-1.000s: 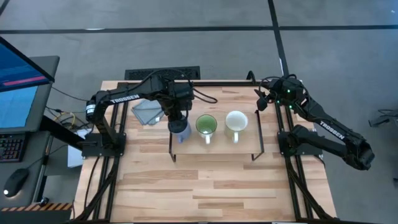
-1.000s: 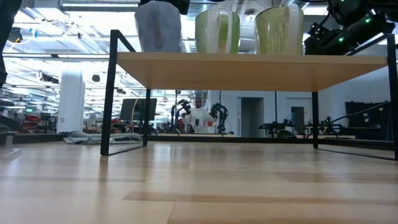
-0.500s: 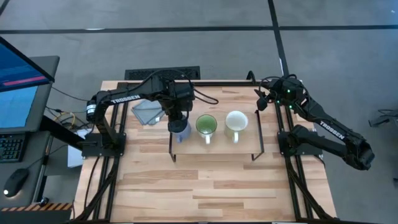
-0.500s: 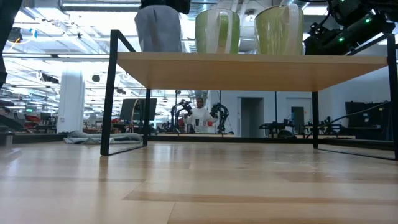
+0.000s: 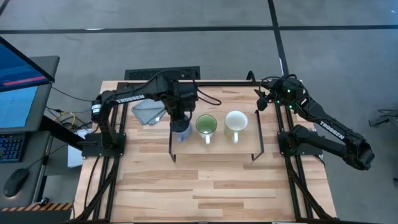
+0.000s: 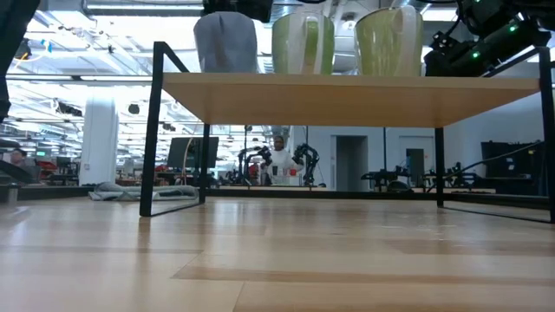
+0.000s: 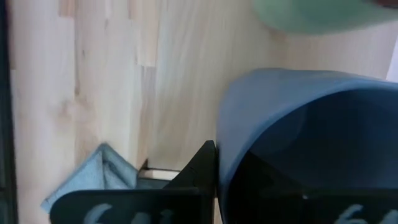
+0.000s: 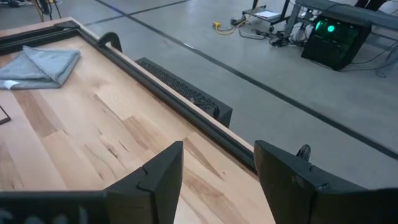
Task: Stack small to large cups/mugs on shelf
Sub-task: Put the blue mug on the shelf, then return to Home Position
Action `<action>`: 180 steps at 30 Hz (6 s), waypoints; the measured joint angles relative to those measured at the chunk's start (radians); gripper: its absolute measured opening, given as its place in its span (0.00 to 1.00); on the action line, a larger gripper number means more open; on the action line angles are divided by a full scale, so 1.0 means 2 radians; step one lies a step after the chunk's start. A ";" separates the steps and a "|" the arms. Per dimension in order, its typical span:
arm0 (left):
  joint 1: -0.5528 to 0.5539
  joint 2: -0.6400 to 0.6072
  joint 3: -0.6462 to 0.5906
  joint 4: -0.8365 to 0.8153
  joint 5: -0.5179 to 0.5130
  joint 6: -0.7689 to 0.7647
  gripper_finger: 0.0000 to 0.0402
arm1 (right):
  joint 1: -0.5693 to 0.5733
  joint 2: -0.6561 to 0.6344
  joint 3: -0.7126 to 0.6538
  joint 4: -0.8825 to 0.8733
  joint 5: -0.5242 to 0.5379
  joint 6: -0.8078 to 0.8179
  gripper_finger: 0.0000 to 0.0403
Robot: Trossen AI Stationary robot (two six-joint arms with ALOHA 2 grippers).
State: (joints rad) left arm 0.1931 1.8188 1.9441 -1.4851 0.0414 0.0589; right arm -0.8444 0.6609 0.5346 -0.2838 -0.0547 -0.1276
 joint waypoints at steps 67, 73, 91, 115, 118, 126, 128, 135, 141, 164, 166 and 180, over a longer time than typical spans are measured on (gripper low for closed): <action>-0.001 0.018 0.002 -0.014 0.029 -0.013 0.11 | 0.000 0.000 0.000 -0.016 0.000 -0.002 0.55; -0.001 0.018 0.002 -0.014 0.029 -0.022 0.18 | 0.000 0.000 0.000 -0.016 0.000 -0.002 0.55; -0.001 0.018 0.003 -0.034 0.043 -0.008 0.58 | 0.000 0.000 0.000 -0.016 0.000 -0.002 0.55; 0.000 0.017 0.141 -0.043 0.017 -0.012 0.63 | 0.000 0.000 0.000 -0.021 0.000 -0.001 0.55; -0.001 0.013 0.165 -0.044 0.000 -0.009 0.63 | 0.000 0.000 0.000 -0.025 0.000 -0.001 0.55; -0.002 -0.039 0.205 -0.038 -0.123 -0.008 0.63 | 0.000 0.000 0.000 -0.026 0.000 -0.002 0.55; -0.003 -0.059 0.204 -0.030 -0.142 -0.008 0.63 | 0.000 -0.002 0.000 -0.026 0.000 -0.010 0.55; -0.015 -0.116 0.204 -0.004 -0.205 -0.012 0.63 | -0.011 -0.012 0.000 0.000 0.000 -0.032 0.55; -0.041 -0.134 0.204 0.015 -0.300 -0.022 0.63 | -0.039 -0.025 0.000 0.040 0.000 -0.045 0.55; -0.191 -0.280 0.001 0.033 -0.524 -0.155 0.63 | -0.123 -0.093 0.000 0.030 -0.065 -0.055 0.55; -0.201 -0.319 -0.061 0.070 -0.515 -0.157 0.63 | -0.122 -0.092 0.000 0.032 -0.066 -0.054 0.55; -0.141 -0.597 -0.500 0.510 -0.391 0.049 0.63 | -0.093 -0.092 0.000 0.040 -0.079 -0.028 0.55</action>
State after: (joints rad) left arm -0.0885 0.6242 0.9438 -0.4655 -0.7412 0.1567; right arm -1.0310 0.4773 0.5345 -0.2036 -0.2127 -0.1837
